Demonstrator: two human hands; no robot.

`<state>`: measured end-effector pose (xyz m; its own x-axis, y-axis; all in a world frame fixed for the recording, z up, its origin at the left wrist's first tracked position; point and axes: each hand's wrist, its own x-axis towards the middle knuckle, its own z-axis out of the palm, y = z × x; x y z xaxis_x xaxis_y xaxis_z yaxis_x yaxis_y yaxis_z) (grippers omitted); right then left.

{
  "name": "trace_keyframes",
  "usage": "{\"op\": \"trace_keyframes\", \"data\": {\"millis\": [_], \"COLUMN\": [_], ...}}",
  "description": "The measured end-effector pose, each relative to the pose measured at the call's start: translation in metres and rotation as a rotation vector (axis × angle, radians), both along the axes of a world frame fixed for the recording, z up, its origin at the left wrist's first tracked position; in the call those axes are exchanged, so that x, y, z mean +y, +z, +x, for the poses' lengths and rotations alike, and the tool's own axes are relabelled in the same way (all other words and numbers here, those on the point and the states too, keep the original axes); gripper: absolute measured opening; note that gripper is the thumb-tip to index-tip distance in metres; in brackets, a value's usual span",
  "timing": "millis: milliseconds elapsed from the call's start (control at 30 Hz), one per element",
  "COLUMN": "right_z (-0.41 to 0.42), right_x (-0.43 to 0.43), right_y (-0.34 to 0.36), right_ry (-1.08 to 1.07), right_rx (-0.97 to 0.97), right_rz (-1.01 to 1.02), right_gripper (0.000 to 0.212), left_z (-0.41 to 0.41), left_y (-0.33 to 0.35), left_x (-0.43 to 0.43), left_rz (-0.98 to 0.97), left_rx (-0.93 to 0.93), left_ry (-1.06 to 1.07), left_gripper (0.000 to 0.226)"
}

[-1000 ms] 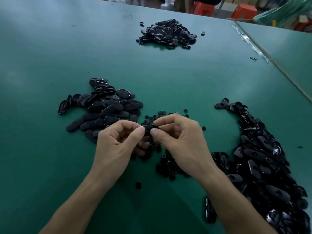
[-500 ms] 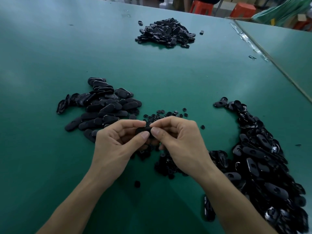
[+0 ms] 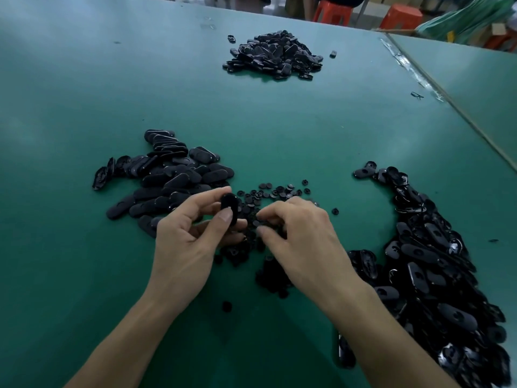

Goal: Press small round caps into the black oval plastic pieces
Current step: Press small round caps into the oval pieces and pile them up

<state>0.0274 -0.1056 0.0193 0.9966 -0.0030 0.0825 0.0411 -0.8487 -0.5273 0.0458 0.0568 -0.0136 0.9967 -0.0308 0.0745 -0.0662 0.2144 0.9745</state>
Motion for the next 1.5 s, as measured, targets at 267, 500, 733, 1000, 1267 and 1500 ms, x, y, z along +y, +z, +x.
{"op": "trace_keyframes", "data": {"millis": [267, 500, 733, 1000, 1267, 1500], "right_z": [-0.002, 0.001, 0.003, 0.003, 0.005, 0.003], "right_x": [-0.001, -0.001, 0.001, 0.002, 0.008, 0.025], "right_y": [-0.008, -0.007, -0.003, -0.004, 0.003, -0.001], "right_ry": [-0.044, -0.041, -0.029, -0.027, 0.006, -0.079], "right_rx": [0.053, 0.031, -0.001, -0.042, -0.034, -0.065], "right_rz": [-0.139, -0.175, -0.212, -0.039, 0.439, 0.748], "right_gripper": [0.020, 0.019, 0.017, 0.018, 0.017, 0.020], "left_z": [0.001, 0.001, 0.002, 0.002, -0.001, -0.001], "left_y": [-0.003, -0.006, -0.006, -0.006, -0.001, 0.002], "left_x": [0.001, 0.001, 0.001, 0.001, -0.001, -0.001], "left_rz": [0.024, 0.012, 0.033, 0.038, 0.022, 0.012], "left_rx": [-0.029, -0.051, -0.056, -0.033, -0.006, -0.039], "left_ry": [-0.005, -0.012, -0.011, 0.004, -0.005, 0.005], "left_gripper": [0.032, 0.022, 0.024, 0.029, 0.032, 0.035]}}
